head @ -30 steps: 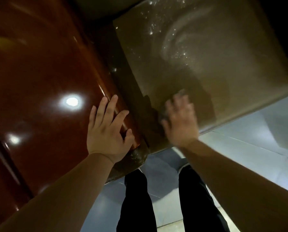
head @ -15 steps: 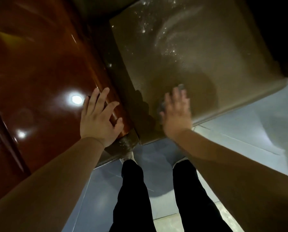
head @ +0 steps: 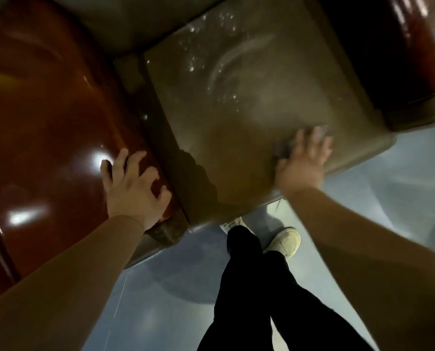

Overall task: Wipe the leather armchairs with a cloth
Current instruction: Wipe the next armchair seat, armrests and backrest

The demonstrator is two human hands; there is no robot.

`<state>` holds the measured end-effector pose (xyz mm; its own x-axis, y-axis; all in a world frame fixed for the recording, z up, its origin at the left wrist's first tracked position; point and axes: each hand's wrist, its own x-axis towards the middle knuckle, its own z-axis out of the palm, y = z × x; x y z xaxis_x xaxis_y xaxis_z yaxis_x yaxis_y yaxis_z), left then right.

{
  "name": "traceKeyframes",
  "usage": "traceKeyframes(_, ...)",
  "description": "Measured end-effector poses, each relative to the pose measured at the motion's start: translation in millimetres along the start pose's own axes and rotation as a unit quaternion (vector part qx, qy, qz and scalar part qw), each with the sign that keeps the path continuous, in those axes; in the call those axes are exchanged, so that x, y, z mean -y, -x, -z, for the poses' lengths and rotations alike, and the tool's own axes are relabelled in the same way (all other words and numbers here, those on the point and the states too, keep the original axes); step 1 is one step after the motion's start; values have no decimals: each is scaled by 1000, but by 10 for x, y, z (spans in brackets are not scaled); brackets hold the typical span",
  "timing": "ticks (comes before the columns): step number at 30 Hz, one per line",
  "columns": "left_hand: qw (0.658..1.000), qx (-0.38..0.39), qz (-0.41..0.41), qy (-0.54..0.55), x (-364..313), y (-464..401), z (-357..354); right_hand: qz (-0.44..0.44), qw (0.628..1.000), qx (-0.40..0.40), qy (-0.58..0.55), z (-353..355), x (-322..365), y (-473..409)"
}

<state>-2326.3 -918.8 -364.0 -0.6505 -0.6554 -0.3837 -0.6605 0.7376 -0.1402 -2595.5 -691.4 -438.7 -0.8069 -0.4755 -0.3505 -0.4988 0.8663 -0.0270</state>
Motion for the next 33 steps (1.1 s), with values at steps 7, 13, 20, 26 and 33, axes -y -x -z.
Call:
traceKeyframes(7, 996, 47, 35, -65, -304, -83, -58, 418, 904, 61, 62, -304, -212, -29)
traceKeyframes(13, 996, 32, 34, -75, -637, -356, -292, 15, 998, -65, -1, -53, -1163, -634)
traceKeyframes(20, 979, 67, 115, 157, -2064, -377, -643, 198, 978, -41, -43, -291, -521, -217)
traceKeyframes(26, 992, -38, -44, 116, -2530, -639, -531, 330, 944, -25, 0, -105, -1327, -902)
traceKeyframes(33, 990, -86, -76, 81, -2361, -800, -830, 60, 995, -41, -67, 0, -822, -917)
